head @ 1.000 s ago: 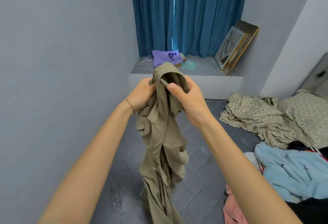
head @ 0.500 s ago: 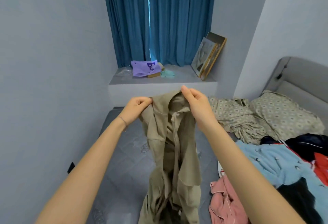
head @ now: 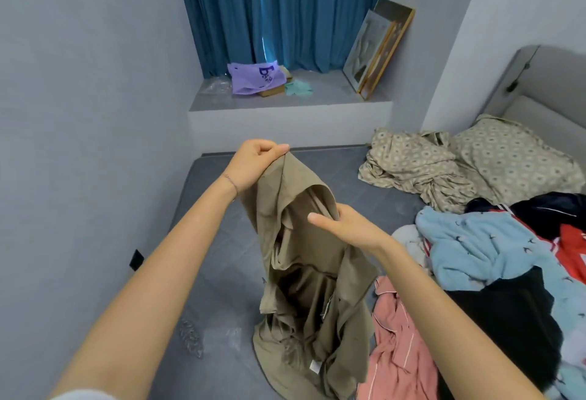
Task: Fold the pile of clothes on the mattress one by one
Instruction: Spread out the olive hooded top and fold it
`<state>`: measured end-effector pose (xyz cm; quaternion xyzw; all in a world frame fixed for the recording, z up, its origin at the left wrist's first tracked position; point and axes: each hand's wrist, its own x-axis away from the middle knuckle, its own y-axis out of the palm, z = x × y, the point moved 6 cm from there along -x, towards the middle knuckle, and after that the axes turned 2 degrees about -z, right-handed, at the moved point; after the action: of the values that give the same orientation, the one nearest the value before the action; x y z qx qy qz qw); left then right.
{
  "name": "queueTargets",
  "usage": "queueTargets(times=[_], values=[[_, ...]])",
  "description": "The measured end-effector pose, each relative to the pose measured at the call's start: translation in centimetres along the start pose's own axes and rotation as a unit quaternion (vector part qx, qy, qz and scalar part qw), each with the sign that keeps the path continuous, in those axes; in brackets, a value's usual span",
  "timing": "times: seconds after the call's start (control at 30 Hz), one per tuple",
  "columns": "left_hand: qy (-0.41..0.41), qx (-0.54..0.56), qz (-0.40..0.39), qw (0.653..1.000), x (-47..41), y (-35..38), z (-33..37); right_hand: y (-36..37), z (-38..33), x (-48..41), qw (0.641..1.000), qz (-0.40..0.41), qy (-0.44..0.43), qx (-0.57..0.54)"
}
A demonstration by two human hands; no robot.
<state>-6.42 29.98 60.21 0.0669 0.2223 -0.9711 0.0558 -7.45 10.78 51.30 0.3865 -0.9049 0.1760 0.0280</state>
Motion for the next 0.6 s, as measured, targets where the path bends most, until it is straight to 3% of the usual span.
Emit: queueTargets(times=[0.07, 0.2, 0.37, 0.47, 0.6], values=[[-0.027, 0.022, 0.000, 0.999, 0.0, 1.4, -1.4, 1.1, 0.7, -0.2, 0.999, -0.031, 0.013, -0.039], [-0.117, 0.052, -0.035, 0.991, 1.7, 6.1, -6.9, 2.3, 2.6, -0.3, 0.986, 0.004, 0.064, -0.152], [-0.189, 0.103, -0.040, 0.976, 4.9, 10.8, -13.4, 3.5, 6.1, -0.3, 0.982, 0.036, 0.121, -0.144], [-0.194, 0.108, 0.017, 0.975, 6.3, 11.5, -15.9, 3.9, 8.7, -0.1, 0.971, 0.058, 0.162, -0.164], [-0.189, 0.098, 0.016, 0.977, 8.1, 13.4, -18.3, 4.8, 12.1, -0.1, 0.970, 0.102, 0.183, -0.121]])
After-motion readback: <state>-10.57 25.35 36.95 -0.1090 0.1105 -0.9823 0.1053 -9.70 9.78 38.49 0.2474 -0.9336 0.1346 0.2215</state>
